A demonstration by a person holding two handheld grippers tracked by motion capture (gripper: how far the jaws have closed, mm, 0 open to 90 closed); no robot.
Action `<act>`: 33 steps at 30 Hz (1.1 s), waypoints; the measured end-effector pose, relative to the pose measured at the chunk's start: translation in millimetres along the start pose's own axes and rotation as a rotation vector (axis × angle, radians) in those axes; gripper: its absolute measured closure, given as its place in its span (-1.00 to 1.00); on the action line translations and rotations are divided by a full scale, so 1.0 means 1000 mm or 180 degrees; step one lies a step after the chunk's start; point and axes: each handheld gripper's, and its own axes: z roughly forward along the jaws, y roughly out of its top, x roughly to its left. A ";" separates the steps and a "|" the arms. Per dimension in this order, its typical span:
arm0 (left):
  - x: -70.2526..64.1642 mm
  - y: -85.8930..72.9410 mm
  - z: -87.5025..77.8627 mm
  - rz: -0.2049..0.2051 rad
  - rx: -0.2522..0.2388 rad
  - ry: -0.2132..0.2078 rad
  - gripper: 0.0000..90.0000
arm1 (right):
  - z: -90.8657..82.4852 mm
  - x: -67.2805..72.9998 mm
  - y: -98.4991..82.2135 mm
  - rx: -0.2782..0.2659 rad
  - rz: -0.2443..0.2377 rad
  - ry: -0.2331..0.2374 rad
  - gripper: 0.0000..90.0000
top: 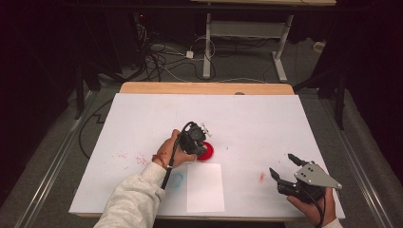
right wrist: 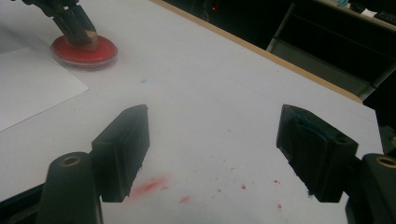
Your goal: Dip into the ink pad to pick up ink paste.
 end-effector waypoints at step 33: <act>-0.005 -0.018 -0.042 0.0068 -0.0677 0.0008 0.64 | 0.005 -0.003 -0.002 0.0042 0.0059 -0.0013 -0.42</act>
